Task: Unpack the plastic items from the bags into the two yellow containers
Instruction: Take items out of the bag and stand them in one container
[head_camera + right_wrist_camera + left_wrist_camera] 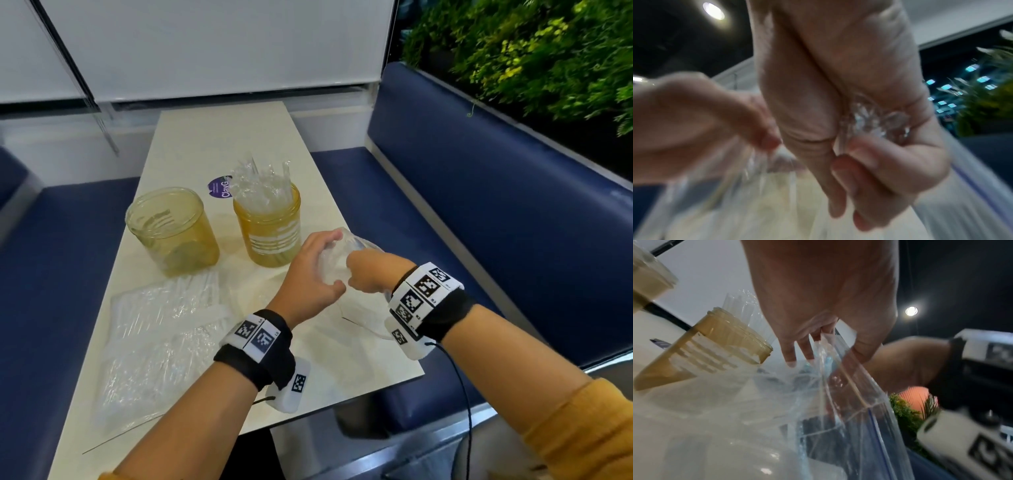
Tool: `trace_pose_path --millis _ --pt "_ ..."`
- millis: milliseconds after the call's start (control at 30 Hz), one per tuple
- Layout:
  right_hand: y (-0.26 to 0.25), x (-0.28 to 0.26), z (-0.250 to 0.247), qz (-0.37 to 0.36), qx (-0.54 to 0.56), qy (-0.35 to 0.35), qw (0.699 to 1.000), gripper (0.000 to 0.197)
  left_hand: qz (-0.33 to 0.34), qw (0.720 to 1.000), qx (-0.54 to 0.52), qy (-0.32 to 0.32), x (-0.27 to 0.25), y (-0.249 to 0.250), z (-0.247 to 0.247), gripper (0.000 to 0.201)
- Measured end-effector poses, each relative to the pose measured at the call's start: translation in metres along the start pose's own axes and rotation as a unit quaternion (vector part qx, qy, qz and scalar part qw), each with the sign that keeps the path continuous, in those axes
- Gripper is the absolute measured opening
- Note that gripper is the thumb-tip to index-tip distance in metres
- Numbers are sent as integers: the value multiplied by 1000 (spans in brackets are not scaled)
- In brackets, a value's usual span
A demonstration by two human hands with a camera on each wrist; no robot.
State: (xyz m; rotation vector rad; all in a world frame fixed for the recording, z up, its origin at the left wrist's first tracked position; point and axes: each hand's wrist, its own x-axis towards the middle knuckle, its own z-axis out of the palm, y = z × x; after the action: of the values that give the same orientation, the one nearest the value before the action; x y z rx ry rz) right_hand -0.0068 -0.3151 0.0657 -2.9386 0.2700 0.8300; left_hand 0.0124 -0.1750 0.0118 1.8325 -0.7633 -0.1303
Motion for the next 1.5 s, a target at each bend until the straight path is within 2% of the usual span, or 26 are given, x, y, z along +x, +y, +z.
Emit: trace_pose_path --millis 67,133,200,267,300,367,433,500,567,600,667,733,867,1000,1067,1167,1233,1300,1367,1500 --pt "-5 -12 -17 -11 -41 13 999 32 11 999 32 -17 -1 -5 2 84" --pt "-9 -25 -36 -31 -59 49 997 29 18 999 45 -2 -2 -9 7 83" --pt "-12 -38 -54 -55 -70 82 993 27 27 998 40 33 1 -13 13 69" --pt "-14 -49 -69 -75 -50 112 990 25 27 996 57 70 7 -14 18 44" --pt "-14 -53 -75 -87 -16 129 988 22 19 994 71 86 11 -14 20 31" --pt "-11 -55 -84 -115 91 174 974 19 1 991 75 112 17 -13 21 22" --pt "-8 -54 -90 -152 214 212 941 31 -3 990 50 129 19 -10 19 21" --pt "-7 -47 -89 -188 310 247 899 54 5 991 15 133 20 -6 16 23" --pt "-11 -33 -81 -197 311 276 888 69 10 990 -17 142 22 0 12 29" --pt "-15 -24 -74 -197 311 265 891 67 10 989 -30 148 22 4 10 32" --pt "-25 -8 -57 -214 344 204 891 45 -8 986 -52 159 24 10 6 41" --pt "-35 2 -45 -246 417 167 859 26 -37 984 -63 160 23 9 3 44" --pt "-48 5 -65 -269 494 166 810 45 -84 980 -128 126 12 3 -1 41" --pt "-65 -5 -125 -325 550 157 753 43 -102 975 -168 101 3 -2 -1 38" --pt "-75 -7 -159 -340 570 197 721 41 -100 977 -164 96 -1 -6 -1 37" --pt "-93 3 -200 -363 601 279 655 31 -108 976 -165 87 -9 -10 -3 40" --pt "-107 23 -213 -378 597 317 632 22 -113 976 -169 75 -12 -12 -5 44" --pt "-119 47 -213 -386 577 346 631 11 -118 978 -165 57 -14 -13 -7 43" --pt "-127 70 -206 -383 564 344 646 8 -123 979 -157 41 -15 -15 -9 42" --pt "-131 113 -178 -337 542 308 706 11 -122 977 -172 24 -17 -18 -12 44"
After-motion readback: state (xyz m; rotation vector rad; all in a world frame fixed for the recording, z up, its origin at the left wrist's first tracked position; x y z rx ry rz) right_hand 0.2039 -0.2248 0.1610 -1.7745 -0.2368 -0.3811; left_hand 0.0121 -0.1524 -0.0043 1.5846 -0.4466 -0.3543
